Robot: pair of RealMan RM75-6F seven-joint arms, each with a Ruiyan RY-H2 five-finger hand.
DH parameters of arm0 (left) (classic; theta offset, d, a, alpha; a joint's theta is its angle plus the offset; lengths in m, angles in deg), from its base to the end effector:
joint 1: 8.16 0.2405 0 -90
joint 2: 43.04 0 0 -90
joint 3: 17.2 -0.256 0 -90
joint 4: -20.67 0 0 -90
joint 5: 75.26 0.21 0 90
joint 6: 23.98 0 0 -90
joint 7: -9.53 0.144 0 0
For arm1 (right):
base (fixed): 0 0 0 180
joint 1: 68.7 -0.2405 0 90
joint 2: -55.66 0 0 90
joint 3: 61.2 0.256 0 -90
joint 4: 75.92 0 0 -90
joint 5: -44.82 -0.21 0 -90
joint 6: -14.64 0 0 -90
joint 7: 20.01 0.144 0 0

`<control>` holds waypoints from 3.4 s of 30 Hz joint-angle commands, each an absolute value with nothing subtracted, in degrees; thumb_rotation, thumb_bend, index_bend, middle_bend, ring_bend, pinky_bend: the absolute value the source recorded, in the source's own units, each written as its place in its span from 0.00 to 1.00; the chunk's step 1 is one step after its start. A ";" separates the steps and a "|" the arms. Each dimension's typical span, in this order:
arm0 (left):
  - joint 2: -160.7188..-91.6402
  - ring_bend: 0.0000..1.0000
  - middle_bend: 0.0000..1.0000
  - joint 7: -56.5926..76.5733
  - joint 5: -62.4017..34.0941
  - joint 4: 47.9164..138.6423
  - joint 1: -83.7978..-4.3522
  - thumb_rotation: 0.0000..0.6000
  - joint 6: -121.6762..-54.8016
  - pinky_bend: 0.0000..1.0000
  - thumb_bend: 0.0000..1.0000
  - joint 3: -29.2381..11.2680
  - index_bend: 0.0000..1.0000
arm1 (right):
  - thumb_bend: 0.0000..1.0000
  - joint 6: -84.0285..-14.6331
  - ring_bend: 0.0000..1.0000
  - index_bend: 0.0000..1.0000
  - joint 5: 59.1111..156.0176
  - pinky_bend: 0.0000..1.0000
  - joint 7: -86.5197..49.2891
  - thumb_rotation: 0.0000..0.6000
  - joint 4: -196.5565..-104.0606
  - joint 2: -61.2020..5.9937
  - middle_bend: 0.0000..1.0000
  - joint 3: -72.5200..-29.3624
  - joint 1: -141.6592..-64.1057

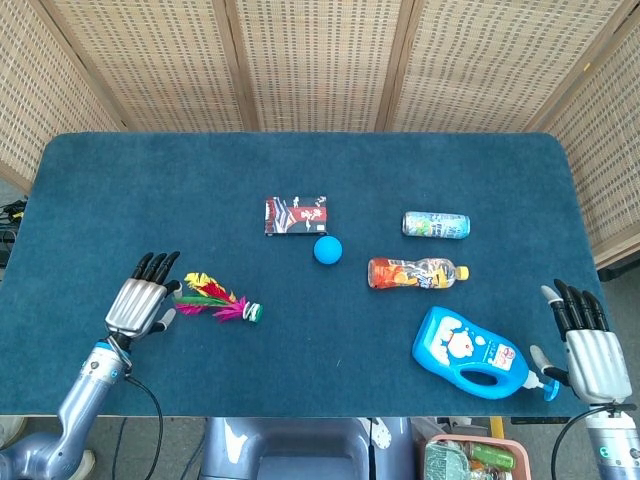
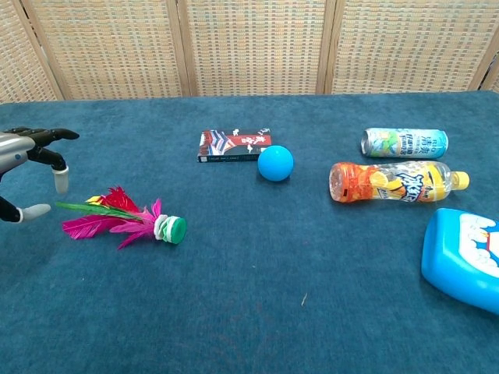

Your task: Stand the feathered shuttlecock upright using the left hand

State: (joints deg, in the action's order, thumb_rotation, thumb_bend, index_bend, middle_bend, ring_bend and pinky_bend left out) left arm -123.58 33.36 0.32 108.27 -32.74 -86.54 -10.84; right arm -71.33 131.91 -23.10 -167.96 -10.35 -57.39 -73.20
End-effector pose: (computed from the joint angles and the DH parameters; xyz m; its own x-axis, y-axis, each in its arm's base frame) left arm -0.2435 0.2801 0.0339 0.5878 0.1899 0.7864 0.8018 -0.2665 -0.5349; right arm -0.3055 -0.1823 0.1523 0.4192 0.0266 0.9075 -0.9073 -0.0232 0.4198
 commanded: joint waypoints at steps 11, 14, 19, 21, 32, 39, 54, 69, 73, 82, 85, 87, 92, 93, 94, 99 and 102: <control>-127.22 0.00 0.00 32.59 1.42 102.37 -33.95 1.00 -86.55 0.00 0.36 -12.16 0.47 | 0.27 -71.15 0.00 0.04 131.87 0.00 -22.44 1.00 -167.96 -10.44 0.00 -57.39 -73.27; -128.18 0.00 0.00 31.97 2.02 100.96 -34.17 1.00 -86.86 0.00 0.36 -12.30 0.47 | 0.28 -71.17 0.00 0.04 132.00 0.00 -22.03 1.00 -168.01 -10.38 0.00 -57.39 -73.29; -130.36 0.00 0.00 31.26 3.09 98.04 -34.65 1.00 -87.40 0.00 0.36 -12.60 0.47 | 0.28 -71.51 0.00 0.04 132.45 0.00 -21.70 1.00 -167.84 -10.44 0.00 -57.38 -73.31; -131.24 0.00 0.00 31.09 3.44 96.94 -34.81 1.00 -87.69 0.00 0.36 -12.66 0.47 | 0.28 -71.61 0.00 0.04 132.60 0.00 -21.36 1.00 -167.82 -10.45 0.00 -57.41 -73.30; -135.88 0.00 0.00 28.55 4.41 91.64 -35.13 1.00 -89.63 0.06 0.40 -12.35 0.64 | 0.27 -71.93 0.00 0.04 133.42 0.00 -19.67 1.00 -167.79 -10.27 0.00 -57.63 -73.29; -137.42 0.00 0.00 27.08 5.41 89.16 -35.03 1.00 -91.19 0.06 0.41 -12.43 0.68 | 0.27 -71.85 0.00 0.04 133.87 0.00 -18.77 1.00 -167.87 -10.06 0.00 -57.88 -73.33; -128.56 0.00 0.00 30.61 8.61 98.67 -36.49 1.00 -96.35 0.06 0.41 -9.03 0.68 | 0.28 -72.05 0.00 0.04 134.17 0.00 -18.60 1.00 -168.10 -9.99 0.00 -58.01 -73.28; -119.24 0.00 0.00 35.34 8.55 107.31 -36.99 1.00 -97.27 0.06 0.42 -7.09 0.68 | 0.27 -71.86 0.00 0.04 134.76 0.00 -19.03 1.00 -168.29 -10.16 0.00 -58.32 -73.43; -119.58 0.00 0.00 36.32 8.89 106.74 -37.24 1.00 -96.70 0.06 0.42 -7.88 0.68 | 0.28 -71.84 0.00 0.04 134.59 0.00 -19.06 1.00 -168.30 -10.18 0.00 -58.31 -73.40; -119.38 0.00 0.00 39.77 13.16 103.74 -39.04 1.00 -95.96 0.06 0.42 -9.71 0.68 | 0.28 -71.66 0.00 0.04 134.45 0.00 -18.74 1.00 -168.10 -10.21 0.00 -58.24 -73.50; -118.99 0.00 0.00 41.37 14.68 103.31 -39.77 1.00 -95.41 0.06 0.42 -10.35 0.68 | 0.28 -71.65 0.00 0.04 134.64 0.00 -18.95 1.00 -168.14 -10.28 0.00 -58.32 -73.55; -118.91 0.00 0.00 42.33 15.47 103.05 -40.13 1.00 -94.96 0.06 0.42 -10.84 0.68 | 0.27 -71.74 0.00 0.04 134.63 0.00 -19.02 1.00 -168.19 -10.28 0.00 -58.30 -73.51; -119.66 0.00 0.00 44.28 17.56 101.62 -40.51 1.00 -95.06 0.06 0.42 -12.06 0.68 | 0.28 -71.93 0.00 0.04 134.53 0.00 -18.75 1.00 -168.23 -10.18 0.00 -58.25 -73.41; -119.85 0.00 0.00 44.51 17.78 101.32 -40.55 1.00 -95.06 0.06 0.42 -12.23 0.68 | 0.28 -71.92 0.00 0.04 134.49 0.00 -18.71 1.00 -168.22 -10.18 0.00 -58.24 -73.41; -120.05 0.00 0.00 44.67 17.97 101.02 -40.58 1.00 -95.01 0.06 0.42 -12.40 0.68 | 0.28 -71.90 0.00 0.04 134.47 0.00 -18.68 1.00 -168.21 -10.17 0.00 -58.23 -73.42; -121.00 0.00 0.00 45.09 18.71 99.78 -40.69 1.00 -95.12 0.04 0.42 -12.97 0.58 | 0.28 -71.96 0.00 0.04 134.44 0.00 -18.50 1.00 -168.16 -10.13 0.00 -58.17 -73.42; -121.29 0.00 0.00 45.15 19.46 99.24 -40.75 1.00 -95.53 0.04 0.42 -13.27 0.53 | 0.27 -71.91 0.00 0.04 134.41 0.00 -18.44 1.00 -168.15 -10.16 0.00 -58.17 -73.44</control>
